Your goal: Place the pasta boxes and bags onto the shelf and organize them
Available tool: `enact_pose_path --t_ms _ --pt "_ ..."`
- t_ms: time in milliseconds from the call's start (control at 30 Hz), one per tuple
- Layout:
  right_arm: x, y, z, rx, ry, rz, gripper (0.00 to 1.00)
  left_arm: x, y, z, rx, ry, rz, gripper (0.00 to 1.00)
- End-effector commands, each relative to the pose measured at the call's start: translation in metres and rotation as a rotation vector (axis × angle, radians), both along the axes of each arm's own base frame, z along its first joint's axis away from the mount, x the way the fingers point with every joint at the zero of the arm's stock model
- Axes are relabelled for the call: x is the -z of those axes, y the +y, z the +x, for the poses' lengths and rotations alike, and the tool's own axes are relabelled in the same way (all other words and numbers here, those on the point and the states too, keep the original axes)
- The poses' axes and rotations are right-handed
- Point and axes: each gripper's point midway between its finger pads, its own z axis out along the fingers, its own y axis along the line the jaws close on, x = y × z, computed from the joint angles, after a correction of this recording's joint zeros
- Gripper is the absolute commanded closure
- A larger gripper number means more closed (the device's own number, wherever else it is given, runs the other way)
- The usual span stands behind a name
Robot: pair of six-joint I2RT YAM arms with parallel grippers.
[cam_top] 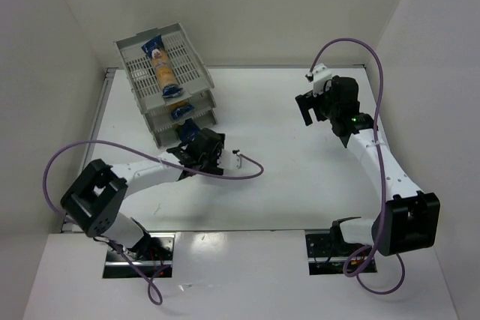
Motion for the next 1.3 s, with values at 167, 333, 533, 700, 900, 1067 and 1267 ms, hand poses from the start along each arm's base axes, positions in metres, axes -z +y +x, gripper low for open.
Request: enact_pose_path --t_ms 167,333,533,700,900,1067,1267 --pt "-0.028 0.005 0.01 -0.016 -0.086 0.0 0.01 -0.003 0.029 0.081 -0.049 -0.176 0.117 0.03" --pt "-0.026 0.004 0.005 -0.016 -0.085 0.0 0.01 0.002 0.037 0.083 -0.034 -0.184 0.175 0.03" --pt "-0.023 0.004 0.002 -0.016 -0.085 0.0 0.01 0.015 0.06 0.108 -0.063 -0.192 0.234 0.03" --pt "-0.026 0.002 0.002 -0.007 -0.095 -0.002 0.01 0.012 0.077 0.133 -0.104 -0.214 0.258 0.03" --pt "-0.026 0.001 -0.002 -0.007 -0.084 -0.004 0.01 -0.02 0.078 0.135 -0.096 -0.303 0.258 0.03" --pt "-0.02 0.001 -0.006 -0.003 -0.073 0.003 0.01 -0.047 0.081 0.127 -0.08 -0.344 0.269 0.02" --pt "-0.025 0.003 -0.005 -0.012 -0.082 0.008 0.01 -0.05 0.07 0.118 -0.071 -0.341 0.236 0.0"
